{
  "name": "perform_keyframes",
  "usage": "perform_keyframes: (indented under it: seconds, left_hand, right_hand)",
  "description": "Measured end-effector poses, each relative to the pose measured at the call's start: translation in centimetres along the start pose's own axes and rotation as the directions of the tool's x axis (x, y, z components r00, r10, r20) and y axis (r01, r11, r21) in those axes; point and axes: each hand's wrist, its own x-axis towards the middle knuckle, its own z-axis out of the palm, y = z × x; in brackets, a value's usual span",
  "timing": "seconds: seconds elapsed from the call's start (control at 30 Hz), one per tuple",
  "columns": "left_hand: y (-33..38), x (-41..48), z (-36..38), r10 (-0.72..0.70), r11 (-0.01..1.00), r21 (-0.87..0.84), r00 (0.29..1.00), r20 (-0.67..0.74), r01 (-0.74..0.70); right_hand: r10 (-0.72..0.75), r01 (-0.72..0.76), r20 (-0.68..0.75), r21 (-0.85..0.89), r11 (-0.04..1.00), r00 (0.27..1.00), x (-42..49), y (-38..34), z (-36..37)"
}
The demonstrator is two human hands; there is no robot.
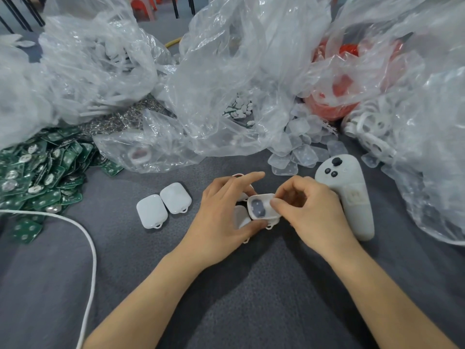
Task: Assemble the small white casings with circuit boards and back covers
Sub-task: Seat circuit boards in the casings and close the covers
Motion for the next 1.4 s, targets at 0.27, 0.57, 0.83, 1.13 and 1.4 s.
perform_keyframes:
  seconds: [0.27,0.57,0.83,1.13,1.4]
  left_hand:
    - [-0.3,0.2,0.3,0.079,0.996,0.045,0.996,-0.031,-0.078]
    - [-0.7,0.2,0.6,0.128,0.989,0.077,0.991,-0.041,-0.124]
    - [0.0,-1.2,-1.5,-0.121,0.986,-0.149,0.949,-0.290,0.080]
    - [-2.8,-8.7,-5.4,-0.041,0.885,0.427,0.944,-0.328,0.187]
    - [-5.3,-6.7,-9.2,-0.127,0.933,0.246,0.880,-0.458,0.263]
  right_hand:
    - [0.138,-0.158,0.113,0.197,0.967,0.984,0.1,-0.2,-0.5]
    - [0.100,-0.125,0.132,0.194,0.973,0.986,0.1,-0.1,-0.4]
    - [-0.004,0.007,-0.014,0.252,0.968,1.000,-0.5,-0.3,-0.2]
    - [-0.243,0.242,0.007,-0.116,0.963,0.970,-2.0,-0.4,2.0]
    - [-0.247,0.252,0.049,-0.195,0.948,0.968,-1.9,-0.4,2.6]
